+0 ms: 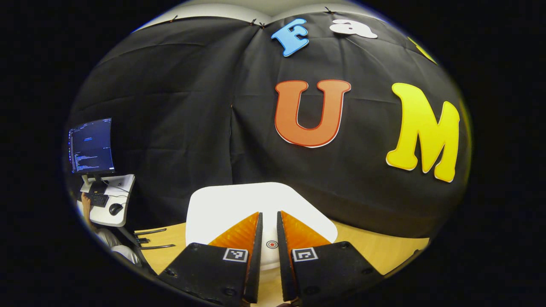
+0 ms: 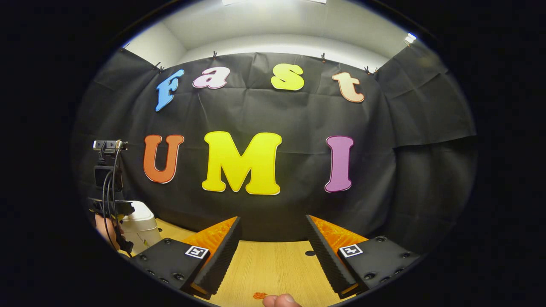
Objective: Press the lid of the desktop garbage bin to open it, pick up the crumpled paper on the desktop and throw it into the bin, then pick up the pop can on the desktop and drop it into the bin, and finally close the garbage bin lid.
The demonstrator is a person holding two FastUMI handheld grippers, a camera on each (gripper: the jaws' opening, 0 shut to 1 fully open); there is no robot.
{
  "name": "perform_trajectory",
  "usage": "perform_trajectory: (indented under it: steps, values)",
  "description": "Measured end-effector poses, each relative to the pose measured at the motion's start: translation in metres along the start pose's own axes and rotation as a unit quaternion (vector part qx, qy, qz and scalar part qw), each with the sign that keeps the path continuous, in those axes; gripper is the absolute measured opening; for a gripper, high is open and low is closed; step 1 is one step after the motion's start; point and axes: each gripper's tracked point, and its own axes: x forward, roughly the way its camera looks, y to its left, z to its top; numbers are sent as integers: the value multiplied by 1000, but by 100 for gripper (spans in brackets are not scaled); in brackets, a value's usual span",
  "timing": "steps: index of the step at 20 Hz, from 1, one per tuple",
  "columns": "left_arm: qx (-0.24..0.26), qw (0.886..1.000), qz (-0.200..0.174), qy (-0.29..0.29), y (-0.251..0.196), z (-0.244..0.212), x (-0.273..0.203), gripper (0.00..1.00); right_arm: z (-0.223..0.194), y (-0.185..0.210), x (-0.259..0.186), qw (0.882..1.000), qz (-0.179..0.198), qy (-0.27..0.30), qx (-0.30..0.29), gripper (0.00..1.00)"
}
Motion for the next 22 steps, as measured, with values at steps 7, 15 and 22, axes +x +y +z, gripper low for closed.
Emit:
perform_trajectory:
  steps: [7,15,22]
  values:
    - [-1,1000,0,17,1,-10,4,10,0,0,4,1000,0,-1,4,94]
    - [4,1000,7,22,1,-15,7,3,-4,5,11,1000,3,1,8,94]
    - [2,999,11,34,-1,-24,6,3,-13,9,15,1000,9,8,6,94]
